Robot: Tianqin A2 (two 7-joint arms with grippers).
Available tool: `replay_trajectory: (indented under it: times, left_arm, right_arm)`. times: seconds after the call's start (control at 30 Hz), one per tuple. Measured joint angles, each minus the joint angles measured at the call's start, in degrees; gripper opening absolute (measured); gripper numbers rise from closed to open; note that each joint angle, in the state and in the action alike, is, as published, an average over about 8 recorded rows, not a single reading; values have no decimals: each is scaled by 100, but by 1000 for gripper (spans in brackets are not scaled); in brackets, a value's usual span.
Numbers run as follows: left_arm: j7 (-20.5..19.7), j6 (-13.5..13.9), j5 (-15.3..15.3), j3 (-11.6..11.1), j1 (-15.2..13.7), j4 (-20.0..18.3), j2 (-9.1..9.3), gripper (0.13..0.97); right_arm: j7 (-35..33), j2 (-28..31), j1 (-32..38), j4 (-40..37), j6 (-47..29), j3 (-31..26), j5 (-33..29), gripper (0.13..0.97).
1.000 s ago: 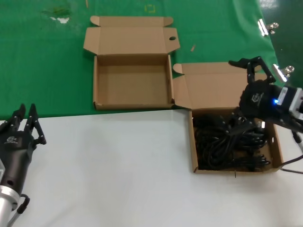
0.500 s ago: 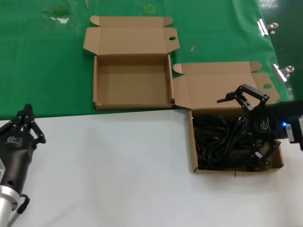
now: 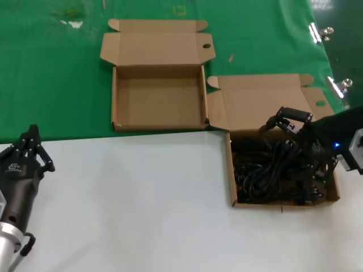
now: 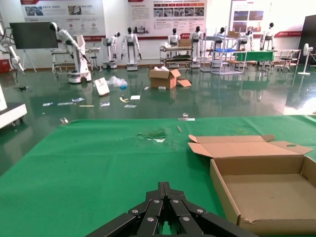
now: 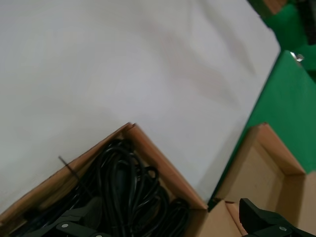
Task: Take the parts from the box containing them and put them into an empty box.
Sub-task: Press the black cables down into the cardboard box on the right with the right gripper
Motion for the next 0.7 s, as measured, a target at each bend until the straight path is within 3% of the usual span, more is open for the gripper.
replay_trajectory:
  times: [0.7]
  left_arm:
    - [-3,0,1,0,0,0,0,140]
  right_arm:
    - [-1865,-750,751,-2221,305,-234,-508,929]
